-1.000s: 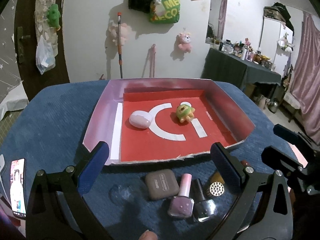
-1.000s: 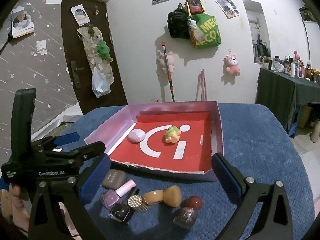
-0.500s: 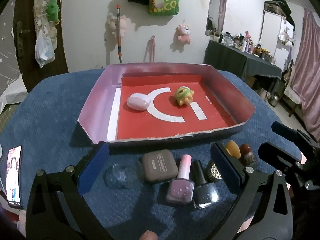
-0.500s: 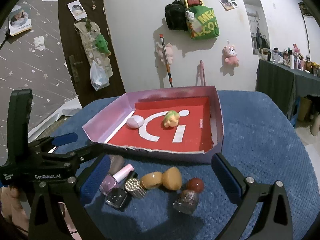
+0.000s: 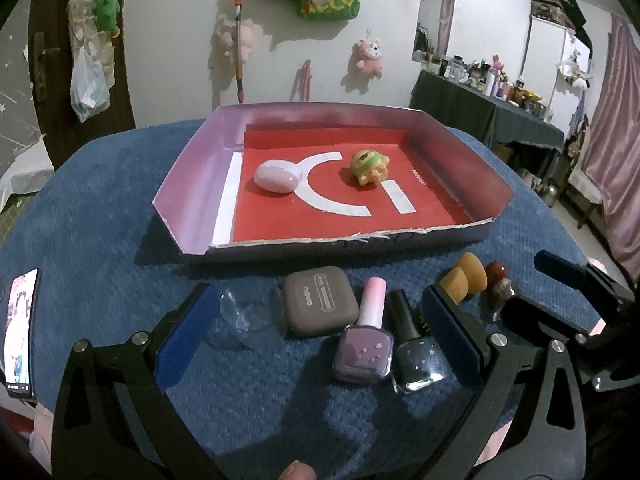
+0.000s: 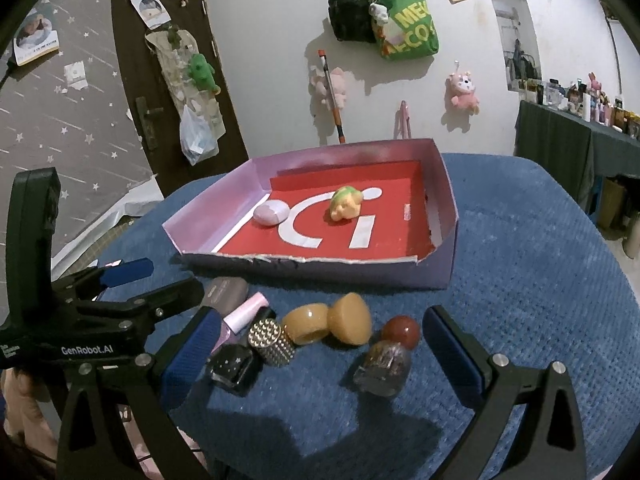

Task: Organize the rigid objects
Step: 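Withdraw both grippers from the box back toward the remaining items, then grasp the lilac nail polish with the left gripper while the right gripper grasps the glitter jar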

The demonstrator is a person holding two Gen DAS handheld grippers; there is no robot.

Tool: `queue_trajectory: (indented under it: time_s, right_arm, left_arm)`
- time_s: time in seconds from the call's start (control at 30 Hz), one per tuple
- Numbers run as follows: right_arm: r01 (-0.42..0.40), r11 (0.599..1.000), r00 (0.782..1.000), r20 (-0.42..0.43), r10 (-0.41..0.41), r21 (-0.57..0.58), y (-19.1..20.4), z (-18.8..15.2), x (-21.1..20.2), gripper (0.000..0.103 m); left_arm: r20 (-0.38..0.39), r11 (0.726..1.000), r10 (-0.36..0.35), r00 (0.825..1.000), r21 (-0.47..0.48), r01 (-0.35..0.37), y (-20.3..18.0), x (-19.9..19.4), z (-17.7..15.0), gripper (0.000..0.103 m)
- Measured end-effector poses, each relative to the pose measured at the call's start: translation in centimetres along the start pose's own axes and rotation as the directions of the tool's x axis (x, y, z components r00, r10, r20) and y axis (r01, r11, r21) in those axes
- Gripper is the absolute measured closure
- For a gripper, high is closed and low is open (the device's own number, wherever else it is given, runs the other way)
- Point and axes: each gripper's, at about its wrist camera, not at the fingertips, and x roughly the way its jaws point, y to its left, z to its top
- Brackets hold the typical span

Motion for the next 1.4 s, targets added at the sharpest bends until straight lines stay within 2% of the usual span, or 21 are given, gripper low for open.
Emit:
queue_trajectory:
  time_s: [0.37, 0.6, 0.7, 0.87, 1.03, 1.13, 1.2, 1.3, 1.37, 1.4]
  right_arm:
    - [0.002, 1.0, 0.999, -0.052, -0.002, -0.004, 0.6, -1.9, 0.9, 0.0]
    - [0.036, 0.999, 0.998, -0.06, -0.035, 0.005, 0.3, -2.5, 1.1, 0.0]
    - [0.052, 0.999, 0.997, -0.064, -0.051, 0.015, -0.1, -2.6, 1.1, 0.0]
    - [0.092, 0.995, 0.993, -0.072, -0.09, 0.031, -0.9, -3.0, 1.2, 0.0]
    - [0.141, 0.989, 0.986, -0.093, -0.136, 0.044, -1.9, -3.5, 1.8, 0.0]
    - [0.163, 0.986, 0.983, -0.086, -0.159, 0.036, -2.0, -3.6, 2.0, 0.003]
    - [0.174, 0.984, 0.982, -0.083, -0.171, 0.025, -1.9, -3.6, 2.1, 0.005]
    - [0.202, 0.979, 0.977, -0.07, -0.202, 0.005, -1.7, -3.7, 2.4, 0.011]
    - [0.224, 0.974, 0.973, -0.057, -0.225, -0.009, -1.7, -3.8, 2.5, 0.014]
    - [0.232, 0.973, 0.971, -0.051, -0.232, -0.014, -1.7, -3.9, 2.5, 0.015]
  left_arm:
    - [-0.028, 1.0, 0.004, 1.0, -0.03, -0.005, 1.2, 0.2, -1.9, 0.0]
    - [-0.064, 0.999, 0.0, 0.998, -0.035, -0.002, 1.4, 0.7, -3.0, 0.0]
    - [-0.11, 0.997, -0.021, 0.994, -0.072, 0.013, 1.7, 1.3, -3.4, 0.0]
    - [-0.12, 0.99, -0.04, 0.992, -0.138, 0.023, 2.5, 1.6, -4.0, 0.001]
    - [-0.116, 0.995, -0.048, 0.992, -0.09, 0.038, 1.4, 1.4, -4.6, 0.002]
    - [-0.093, 1.0, -0.008, 0.996, -0.026, 0.006, 0.4, 1.3, -4.9, 0.002]
    - [-0.084, 1.0, 0.002, 0.996, -0.013, -0.003, 0.2, 1.2, -4.9, 0.004]
    - [-0.065, 1.0, -0.02, 0.998, -0.014, 0.019, 0.1, 0.9, -4.9, 0.013]
    - [-0.06, 1.0, -0.023, 0.998, 0.005, 0.024, -0.2, 0.9, -5.0, 0.024]
    - [-0.065, 0.999, -0.027, 0.997, 0.015, 0.029, -0.3, 1.1, -5.1, 0.025]
